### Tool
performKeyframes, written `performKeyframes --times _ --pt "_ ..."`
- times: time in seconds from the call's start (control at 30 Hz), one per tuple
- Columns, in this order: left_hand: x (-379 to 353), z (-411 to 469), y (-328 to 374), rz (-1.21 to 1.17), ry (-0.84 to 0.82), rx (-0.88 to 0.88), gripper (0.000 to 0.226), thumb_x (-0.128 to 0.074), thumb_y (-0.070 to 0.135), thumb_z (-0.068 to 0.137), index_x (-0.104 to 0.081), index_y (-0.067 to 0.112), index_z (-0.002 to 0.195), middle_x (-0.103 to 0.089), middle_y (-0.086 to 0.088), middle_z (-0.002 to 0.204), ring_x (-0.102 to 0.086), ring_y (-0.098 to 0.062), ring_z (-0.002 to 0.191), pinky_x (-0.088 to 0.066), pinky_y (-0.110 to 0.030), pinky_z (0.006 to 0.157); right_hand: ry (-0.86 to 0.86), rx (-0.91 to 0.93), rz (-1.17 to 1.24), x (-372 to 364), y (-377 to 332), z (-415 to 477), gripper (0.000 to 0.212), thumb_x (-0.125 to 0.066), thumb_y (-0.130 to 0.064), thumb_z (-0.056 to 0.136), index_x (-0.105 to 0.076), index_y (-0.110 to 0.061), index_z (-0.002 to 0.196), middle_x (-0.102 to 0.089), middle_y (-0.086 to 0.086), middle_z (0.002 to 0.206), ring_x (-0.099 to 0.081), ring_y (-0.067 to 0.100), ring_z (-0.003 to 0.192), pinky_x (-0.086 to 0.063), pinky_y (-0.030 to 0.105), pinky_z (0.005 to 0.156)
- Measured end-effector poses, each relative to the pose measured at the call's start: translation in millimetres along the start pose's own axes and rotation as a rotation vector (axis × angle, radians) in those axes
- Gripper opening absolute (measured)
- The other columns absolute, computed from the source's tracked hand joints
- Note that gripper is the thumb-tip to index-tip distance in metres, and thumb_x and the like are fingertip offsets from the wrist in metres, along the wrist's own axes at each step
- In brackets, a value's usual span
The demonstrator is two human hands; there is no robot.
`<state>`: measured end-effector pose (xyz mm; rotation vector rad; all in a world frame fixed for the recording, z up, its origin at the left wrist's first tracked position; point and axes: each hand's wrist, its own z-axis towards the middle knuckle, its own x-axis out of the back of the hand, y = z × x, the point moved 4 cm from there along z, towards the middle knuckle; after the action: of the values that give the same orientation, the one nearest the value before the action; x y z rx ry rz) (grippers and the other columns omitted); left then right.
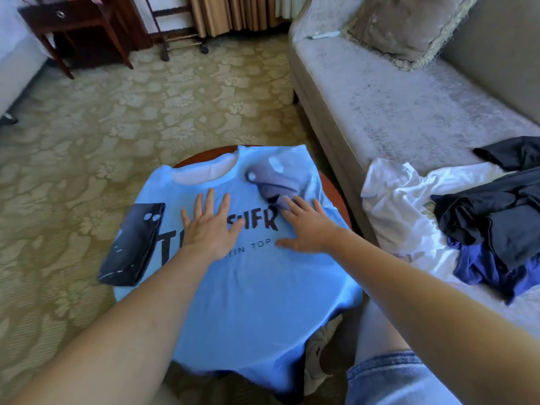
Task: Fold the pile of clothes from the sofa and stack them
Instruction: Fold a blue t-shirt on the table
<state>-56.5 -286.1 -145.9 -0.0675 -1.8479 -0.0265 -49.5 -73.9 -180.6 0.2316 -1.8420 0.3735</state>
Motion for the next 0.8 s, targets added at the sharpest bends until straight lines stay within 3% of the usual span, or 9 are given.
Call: performKeyframes --times 0.23,0.37,0.47,0.53,0.57,0.6,0.67,0.73,0.8 --pt "-18.5 -38.2 -72.1 -0.067 -0.119 0.157 0.071 -0.022 0.062 0.098 0.002 0.029 0.155 0.011 -0.002 0.163 0.010 -0.026 0.149 -0.001 -0.055 0.119 0.054 -0.046 -0.007 10.2 -17.7 -16.4 0.087 -0.045 -0.067 0.089 -0.016 -0.018 0.155 -0.002 -0.002 0.163 0.001 0.020 0.150 0.006 0.051 0.120" --pt "-30.1 -47.1 -83.1 -0.138 -0.118 0.164 0.071 -0.025 0.061 0.098 0.001 0.029 0.155 0.010 -0.002 0.163 0.009 -0.027 0.149 -0.002 -0.055 0.119 0.172 0.028 -0.021 16.1 -28.3 -29.0 0.069 -0.048 -0.056 0.092 -0.040 -0.015 0.146 -0.028 -0.001 0.157 -0.016 0.020 0.147 0.004 0.048 0.120" --pt "-35.1 -49.2 -90.3 -0.176 -0.139 0.176 0.072 -0.025 0.063 0.097 0.001 0.029 0.155 0.011 -0.002 0.162 0.010 -0.026 0.149 -0.002 -0.055 0.119 0.224 0.053 -0.015 19.8 -32.6 -34.7 0.040 -0.050 -0.048 0.091 -0.071 -0.015 0.094 -0.067 -0.002 0.109 -0.054 0.019 0.117 -0.004 0.047 0.121" --pt "-34.1 -48.0 -94.4 -0.174 -0.057 0.187 0.074 -0.025 0.065 0.096 -0.001 0.028 0.155 0.013 -0.003 0.162 0.013 -0.026 0.148 0.000 -0.055 0.119 0.320 -0.019 0.066 23.3 -34.3 -32.6 0.042 -0.043 -0.040 0.092 -0.054 -0.015 0.061 -0.053 -0.007 0.062 -0.058 0.024 0.076 -0.019 0.048 0.117" --pt "-32.2 -47.2 -96.8 -0.164 0.023 0.200 0.075 -0.026 0.066 0.095 -0.002 0.028 0.155 0.014 -0.004 0.162 0.015 -0.027 0.148 0.001 -0.055 0.118 0.407 -0.054 0.128 24.8 -34.4 -30.4 0.041 -0.037 -0.039 0.091 -0.045 -0.017 0.057 -0.046 -0.008 0.058 -0.052 0.025 0.067 -0.026 0.050 0.113" --pt "-31.2 -46.3 -99.6 -0.163 0.103 0.218 0.076 -0.026 0.067 0.094 -0.003 0.027 0.155 0.015 -0.005 0.161 0.017 -0.027 0.147 0.001 -0.055 0.118 0.475 -0.090 0.189 25.1 -35.1 -26.6 0.038 -0.033 -0.041 0.089 -0.046 -0.018 0.061 -0.050 -0.006 0.064 -0.053 0.026 0.071 -0.030 0.052 0.110" --pt "-33.7 -44.0 -105.5 -0.183 0.180 0.255 0.083 -0.027 0.071 0.091 0.000 0.026 0.155 0.018 -0.007 0.160 0.019 -0.028 0.147 0.002 -0.056 0.117 0.433 -0.186 0.244 16.2 -37.1 -14.8 0.041 -0.032 -0.043 0.094 -0.060 -0.013 0.100 -0.058 0.010 0.122 -0.050 0.029 0.119 -0.022 0.054 0.114" --pt "-43.5 -41.4 -109.8 -0.198 0.151 0.281 0.095 -0.026 0.077 0.086 0.008 0.021 0.154 0.020 -0.007 0.160 0.020 -0.027 0.147 0.003 -0.057 0.117 0.301 -0.270 0.207 3.5 -38.8 -1.9 0.052 -0.029 -0.046 0.101 -0.037 -0.017 0.143 -0.017 0.008 0.159 -0.011 0.026 0.147 -0.006 0.052 0.117" --pt "-52.9 -37.7 -111.8 -0.218 0.123 0.303 0.101 -0.021 0.081 0.083 0.011 0.017 0.154 0.019 -0.006 0.161 0.017 -0.025 0.148 0.002 -0.058 0.118 0.314 -0.276 0.228 1.4 -40.1 7.5 0.056 -0.022 -0.049 0.102 -0.024 -0.023 0.152 -0.005 0.003 0.163 0.001 0.022 0.149 0.002 0.052 0.118"
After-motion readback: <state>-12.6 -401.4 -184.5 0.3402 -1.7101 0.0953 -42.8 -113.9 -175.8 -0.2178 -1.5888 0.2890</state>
